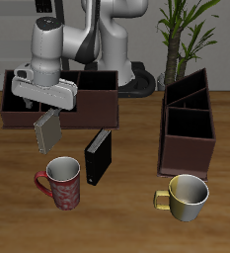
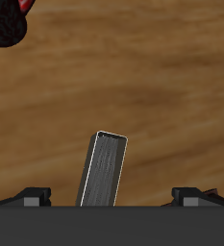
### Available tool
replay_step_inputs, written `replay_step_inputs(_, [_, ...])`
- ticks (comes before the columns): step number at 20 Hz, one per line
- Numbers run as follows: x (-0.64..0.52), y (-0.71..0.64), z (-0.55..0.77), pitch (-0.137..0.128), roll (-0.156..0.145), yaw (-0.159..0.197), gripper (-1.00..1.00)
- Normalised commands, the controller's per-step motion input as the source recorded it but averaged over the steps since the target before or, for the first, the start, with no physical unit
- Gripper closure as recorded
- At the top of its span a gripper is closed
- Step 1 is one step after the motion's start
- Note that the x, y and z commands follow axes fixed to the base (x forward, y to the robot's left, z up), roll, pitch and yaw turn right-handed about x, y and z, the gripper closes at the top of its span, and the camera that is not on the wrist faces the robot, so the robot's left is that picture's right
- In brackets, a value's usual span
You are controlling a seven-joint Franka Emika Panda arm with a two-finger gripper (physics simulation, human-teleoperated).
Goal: Place the yellow book into the left desk caddy's left compartment
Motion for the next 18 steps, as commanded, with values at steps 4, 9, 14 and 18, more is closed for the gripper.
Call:
replay_step_inputs(4, [0.02,-0.04,-0.33,0.036,-0.017,-0.048,-1.0])
replay_step_inputs(9, [0.03,-0.05,-0.29,0.042,-0.009,-0.009,-1.0])
replay_step_inputs(14, [0.03,-0.04,-0.3,0.049,0.004,-0.019,-1.0])
replay_step_inputs(18, [-0.03,-0.13,-0.21,0.032,0.004,-0.053,1.0])
